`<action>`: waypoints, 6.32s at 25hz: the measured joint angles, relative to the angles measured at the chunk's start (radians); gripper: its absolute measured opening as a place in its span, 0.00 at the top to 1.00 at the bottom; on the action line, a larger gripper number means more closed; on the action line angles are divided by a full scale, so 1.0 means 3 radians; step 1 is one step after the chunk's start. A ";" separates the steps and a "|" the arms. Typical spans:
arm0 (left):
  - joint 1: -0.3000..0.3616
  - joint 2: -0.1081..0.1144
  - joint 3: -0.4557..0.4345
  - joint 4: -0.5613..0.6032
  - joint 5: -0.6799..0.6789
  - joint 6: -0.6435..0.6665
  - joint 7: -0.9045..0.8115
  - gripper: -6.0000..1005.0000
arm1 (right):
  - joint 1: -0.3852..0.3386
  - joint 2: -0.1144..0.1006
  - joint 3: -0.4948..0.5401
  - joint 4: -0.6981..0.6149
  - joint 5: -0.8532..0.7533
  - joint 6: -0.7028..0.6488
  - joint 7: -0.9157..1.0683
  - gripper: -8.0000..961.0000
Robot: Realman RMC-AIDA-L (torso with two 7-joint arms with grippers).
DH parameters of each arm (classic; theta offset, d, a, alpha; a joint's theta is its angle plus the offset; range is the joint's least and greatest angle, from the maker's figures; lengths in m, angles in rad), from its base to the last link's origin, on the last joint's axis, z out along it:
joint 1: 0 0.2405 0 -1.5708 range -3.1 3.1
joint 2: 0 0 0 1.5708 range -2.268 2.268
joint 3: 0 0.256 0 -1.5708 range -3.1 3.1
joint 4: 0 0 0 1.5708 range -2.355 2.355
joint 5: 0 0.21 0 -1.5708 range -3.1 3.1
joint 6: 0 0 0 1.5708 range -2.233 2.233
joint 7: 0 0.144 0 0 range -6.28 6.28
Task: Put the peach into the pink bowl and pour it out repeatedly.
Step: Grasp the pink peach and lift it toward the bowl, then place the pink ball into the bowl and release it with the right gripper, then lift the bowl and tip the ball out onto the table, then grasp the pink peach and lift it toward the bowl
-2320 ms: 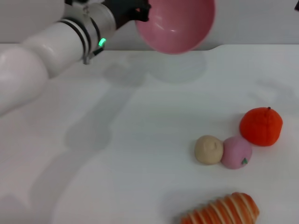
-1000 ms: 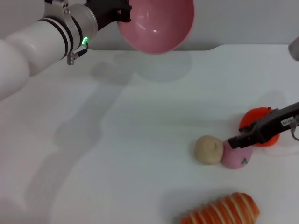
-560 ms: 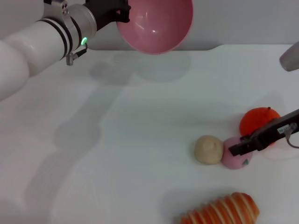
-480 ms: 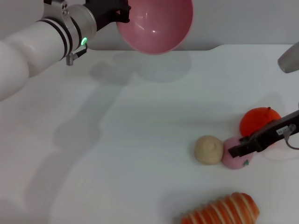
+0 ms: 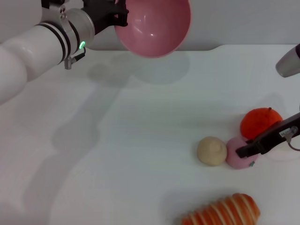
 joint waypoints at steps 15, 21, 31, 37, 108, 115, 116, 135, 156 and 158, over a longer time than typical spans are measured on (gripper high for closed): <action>0.0008 0.0004 -0.0008 -0.0004 -0.0010 0.0004 0.0000 0.95 | -0.0075 0.0006 -0.0030 -0.0653 0.0008 -0.0260 0.0055 0.95; 0.0007 0.0007 -0.0013 -0.0010 -0.0014 0.0041 0.0000 0.95 | -0.0203 0.0020 -0.0008 -0.1592 0.0069 -0.0488 0.0147 0.96; -0.0045 0.0009 -0.0029 0.0064 -0.0017 0.0604 -0.0006 0.95 | -0.0176 0.0024 0.0214 -0.2471 0.0872 -0.0360 0.0117 0.96; -0.0192 0.0014 -0.0298 0.0110 0.0008 0.1506 -0.0031 0.95 | -0.0165 0.0022 0.0127 -0.2322 0.0997 -0.0038 -0.0010 0.95; 0.0599 -0.0025 0.2606 -0.0416 0.0441 -0.3494 -0.0255 0.95 | -0.0904 -0.0063 0.1045 0.0678 0.4973 0.0564 -0.3378 0.42; 0.0552 -0.0026 0.2612 -0.0426 0.0442 -0.3465 -0.0264 0.95 | -0.0916 -0.0064 0.1046 0.0681 0.4970 0.0557 -0.3381 0.43; 0.0545 -0.0026 0.2605 -0.0423 0.0439 -0.3435 -0.0269 0.95 | -0.0920 -0.0068 0.1046 0.0685 0.4970 0.0557 -0.3381 0.43; -0.0416 0.0002 -0.0335 -0.0119 0.0427 0.1354 -0.0474 0.95 | -0.0938 -0.0006 0.0620 -0.0658 0.3115 -0.0215 -0.2111 0.43; -0.0496 0.0165 -0.1440 -0.0145 0.1056 0.3086 -0.0780 0.95 | -0.0226 0.0007 -0.0479 -0.0984 0.1042 -0.0365 -0.0988 0.43; -0.0489 0.0165 -0.1441 -0.0144 0.1056 0.3094 -0.0781 0.95 | -0.0190 0.0008 -0.0602 -0.0833 0.1035 -0.0197 -0.0986 0.43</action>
